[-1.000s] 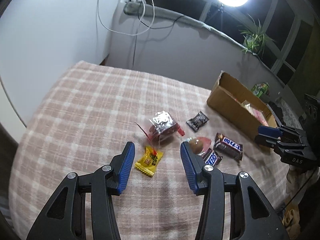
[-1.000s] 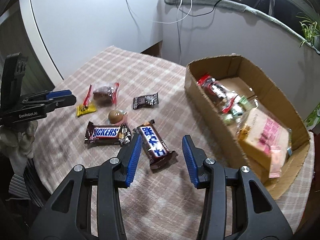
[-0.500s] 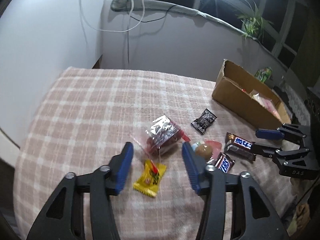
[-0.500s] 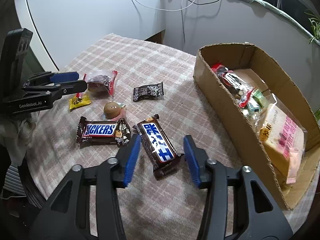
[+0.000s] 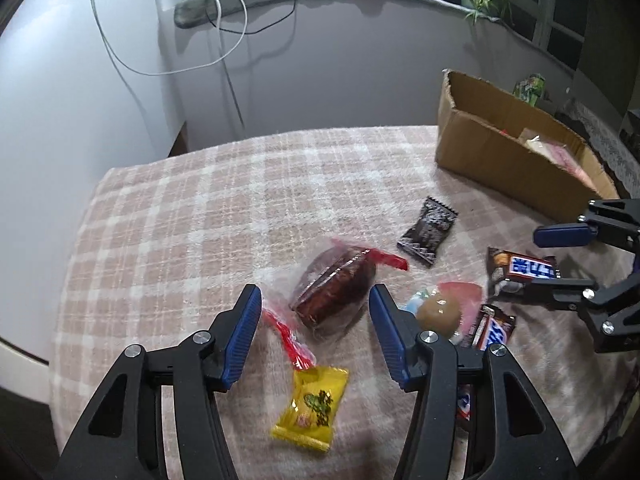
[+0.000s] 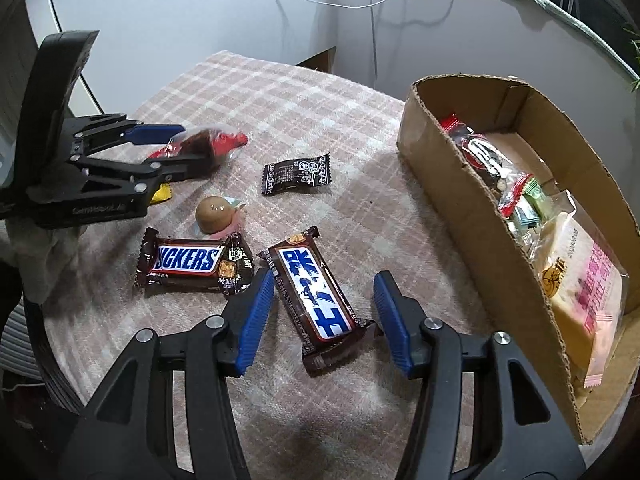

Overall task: Organize snacks
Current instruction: 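Grasp the blue-wrapped chocolate bar with the right tool while the left tool grasps the dark red candy bag, then carry both snacks into the box and open both tools to release them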

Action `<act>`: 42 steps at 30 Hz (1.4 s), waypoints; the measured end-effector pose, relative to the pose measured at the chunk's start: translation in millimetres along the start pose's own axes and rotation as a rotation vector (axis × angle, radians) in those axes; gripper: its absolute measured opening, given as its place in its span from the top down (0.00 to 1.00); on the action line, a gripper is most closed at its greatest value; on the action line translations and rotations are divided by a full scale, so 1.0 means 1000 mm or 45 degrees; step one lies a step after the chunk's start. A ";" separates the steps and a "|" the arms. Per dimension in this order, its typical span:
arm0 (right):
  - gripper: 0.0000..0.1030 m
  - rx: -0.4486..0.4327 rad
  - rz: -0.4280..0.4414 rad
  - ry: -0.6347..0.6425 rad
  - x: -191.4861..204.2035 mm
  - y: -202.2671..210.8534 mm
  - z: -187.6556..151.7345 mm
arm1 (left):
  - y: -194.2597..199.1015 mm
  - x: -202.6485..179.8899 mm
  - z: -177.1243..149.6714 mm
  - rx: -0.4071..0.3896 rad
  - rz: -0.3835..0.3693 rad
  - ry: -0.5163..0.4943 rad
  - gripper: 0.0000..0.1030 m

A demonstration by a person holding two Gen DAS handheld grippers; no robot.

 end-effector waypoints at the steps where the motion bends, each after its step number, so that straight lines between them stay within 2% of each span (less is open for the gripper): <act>1: 0.47 0.003 0.000 0.002 0.000 -0.001 0.000 | -0.001 0.001 0.000 0.000 -0.003 0.008 0.46; 4: 0.48 0.015 0.002 0.010 0.003 -0.005 0.000 | -0.002 0.002 0.004 -0.015 -0.012 0.023 0.46; 7: 0.62 0.029 0.004 0.018 0.006 -0.010 0.000 | -0.006 0.000 0.008 -0.016 -0.004 -0.001 0.46; 10: 0.70 0.035 0.004 0.017 0.007 -0.012 -0.001 | -0.010 -0.003 0.010 -0.027 -0.006 -0.008 0.53; 17: 0.71 0.018 0.011 -0.007 0.006 -0.007 -0.003 | -0.008 0.003 0.012 -0.059 -0.027 0.067 0.59; 22: 0.71 -0.025 0.019 -0.029 0.004 0.007 -0.003 | 0.004 0.005 0.011 -0.088 -0.057 0.131 0.59; 28: 0.71 -0.089 0.031 -0.049 0.004 0.028 0.000 | 0.025 0.001 0.015 -0.146 -0.076 0.148 0.59; 35: 0.71 -0.168 0.015 -0.081 -0.004 0.058 0.004 | 0.045 -0.019 0.028 -0.211 -0.121 0.136 0.59; 42: 0.71 -0.246 -0.040 -0.142 -0.031 0.088 0.009 | 0.057 -0.050 0.045 -0.255 -0.155 0.072 0.59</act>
Point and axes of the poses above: each gripper's, at about its wrist camera, not at the fingertips, and y roughly against the way its jaws point, x to its left, z to its top, the point moved 7 cm from there along -y, roughly the way its jaws point, and after that the axes turned 3 degrees about x, right-handed, at the moved point
